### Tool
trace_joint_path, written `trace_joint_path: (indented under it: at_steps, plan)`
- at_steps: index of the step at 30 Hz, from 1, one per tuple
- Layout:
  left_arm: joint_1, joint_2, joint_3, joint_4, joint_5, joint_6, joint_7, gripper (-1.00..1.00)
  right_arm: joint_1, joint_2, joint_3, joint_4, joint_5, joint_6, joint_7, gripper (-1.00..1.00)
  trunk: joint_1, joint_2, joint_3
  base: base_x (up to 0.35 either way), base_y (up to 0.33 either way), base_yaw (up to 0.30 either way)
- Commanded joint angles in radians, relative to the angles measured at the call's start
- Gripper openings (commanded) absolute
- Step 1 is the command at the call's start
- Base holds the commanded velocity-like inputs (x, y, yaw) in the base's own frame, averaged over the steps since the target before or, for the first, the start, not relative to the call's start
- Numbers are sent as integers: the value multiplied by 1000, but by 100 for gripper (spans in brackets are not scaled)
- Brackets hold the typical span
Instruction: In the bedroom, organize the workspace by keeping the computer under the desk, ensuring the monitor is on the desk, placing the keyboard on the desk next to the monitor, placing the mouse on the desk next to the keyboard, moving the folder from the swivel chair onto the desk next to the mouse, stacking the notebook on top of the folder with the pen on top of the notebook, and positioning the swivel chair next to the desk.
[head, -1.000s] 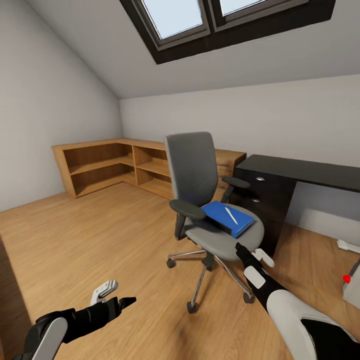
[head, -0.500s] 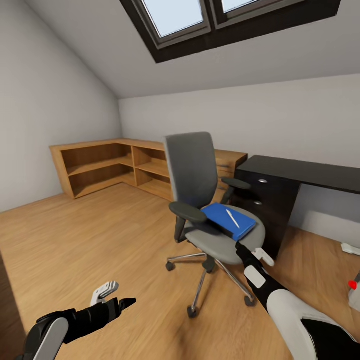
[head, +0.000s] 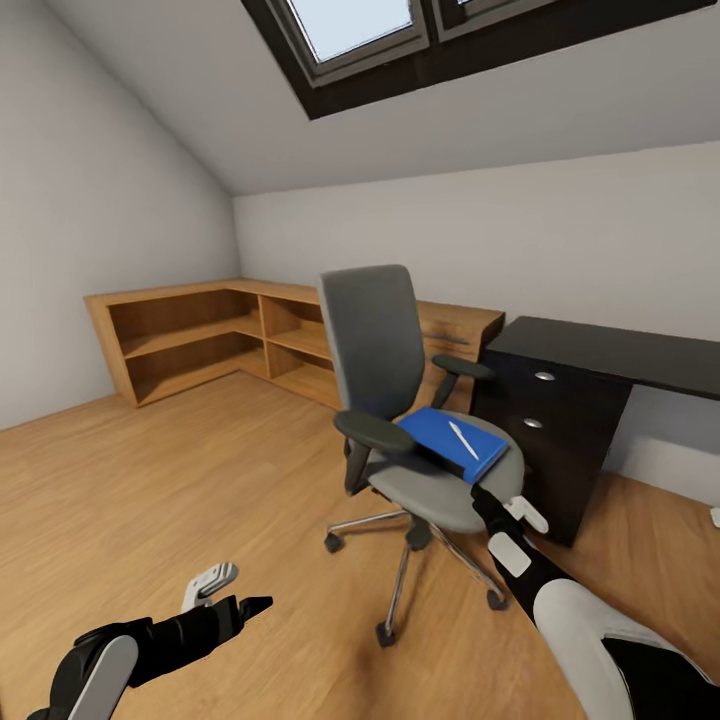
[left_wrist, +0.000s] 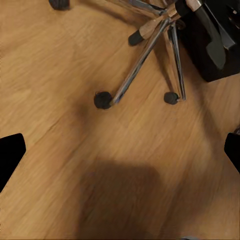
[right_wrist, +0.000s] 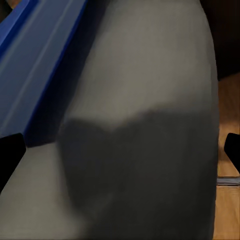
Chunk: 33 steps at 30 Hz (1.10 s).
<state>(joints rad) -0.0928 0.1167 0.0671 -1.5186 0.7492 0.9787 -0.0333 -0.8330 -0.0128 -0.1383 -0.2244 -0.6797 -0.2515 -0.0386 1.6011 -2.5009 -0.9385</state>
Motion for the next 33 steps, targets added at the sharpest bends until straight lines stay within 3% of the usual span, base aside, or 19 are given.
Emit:
trace_joint_path:
  at_steps: [1, 7, 18, 33]
  plan:
    - [-1, 0, 1, 0, -2, 5, -4, 100, 0, 0, 9, 16, -18, 6, 0, 100, 1, 0, -1, 326, 107, 0]
    - [-1, 0, 0, 0, 0, 6, -2, 100, 0, 0, 9, 15, -18, 6, 0, 100, 1, 0, -1, 235, 79, 0]
    - [-1, 0, -3, 13, 1, 6, -2, 100, 0, -1, 8, 14, -17, 5, 0, 100, 1, 0, -1, 11, -238, 0]
    - [-1, 0, -2, 14, 1, 6, -2, 100, 0, -3, 5, 14, -16, 5, -3, 100, 1, 0, -1, 0, -22, 0]
